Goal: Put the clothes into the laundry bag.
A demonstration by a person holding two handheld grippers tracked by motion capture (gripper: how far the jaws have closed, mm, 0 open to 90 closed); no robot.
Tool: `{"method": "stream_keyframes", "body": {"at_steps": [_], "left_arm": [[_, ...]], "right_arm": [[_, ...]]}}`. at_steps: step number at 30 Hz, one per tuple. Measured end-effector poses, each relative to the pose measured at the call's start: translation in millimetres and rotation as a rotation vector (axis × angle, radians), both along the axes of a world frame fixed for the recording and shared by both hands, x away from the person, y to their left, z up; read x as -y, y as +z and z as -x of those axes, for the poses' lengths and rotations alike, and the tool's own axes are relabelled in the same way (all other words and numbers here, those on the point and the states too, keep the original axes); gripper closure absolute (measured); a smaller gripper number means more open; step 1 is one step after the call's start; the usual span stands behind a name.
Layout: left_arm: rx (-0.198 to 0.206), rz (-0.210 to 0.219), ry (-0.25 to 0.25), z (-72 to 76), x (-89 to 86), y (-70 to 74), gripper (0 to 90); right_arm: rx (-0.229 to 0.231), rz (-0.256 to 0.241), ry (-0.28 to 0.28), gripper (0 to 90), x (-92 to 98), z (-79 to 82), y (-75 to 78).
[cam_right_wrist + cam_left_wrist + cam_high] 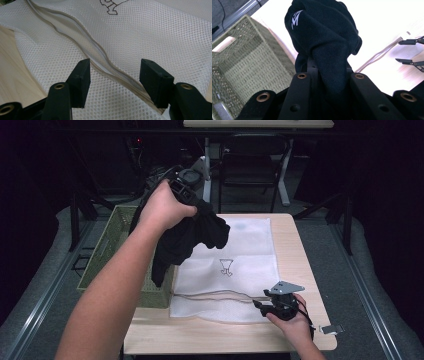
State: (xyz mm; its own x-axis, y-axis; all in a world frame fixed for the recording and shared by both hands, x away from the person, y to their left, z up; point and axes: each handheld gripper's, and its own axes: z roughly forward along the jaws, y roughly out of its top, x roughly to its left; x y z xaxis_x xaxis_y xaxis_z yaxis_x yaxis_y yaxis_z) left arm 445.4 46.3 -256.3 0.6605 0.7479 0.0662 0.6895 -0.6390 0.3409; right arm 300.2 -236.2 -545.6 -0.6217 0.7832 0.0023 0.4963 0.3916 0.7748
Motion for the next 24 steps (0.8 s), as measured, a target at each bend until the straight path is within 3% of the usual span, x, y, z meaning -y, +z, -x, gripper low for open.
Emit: {"method": "stream_keyframes", "body": {"at_steps": [24], "left_arm": [[0.004, 0.015, -0.074, 4.8, 49.3, -5.6, 78.7]], "right_arm": [[0.002, -0.003, -0.004, 42.3, 2.2, -0.6, 0.3]]}}
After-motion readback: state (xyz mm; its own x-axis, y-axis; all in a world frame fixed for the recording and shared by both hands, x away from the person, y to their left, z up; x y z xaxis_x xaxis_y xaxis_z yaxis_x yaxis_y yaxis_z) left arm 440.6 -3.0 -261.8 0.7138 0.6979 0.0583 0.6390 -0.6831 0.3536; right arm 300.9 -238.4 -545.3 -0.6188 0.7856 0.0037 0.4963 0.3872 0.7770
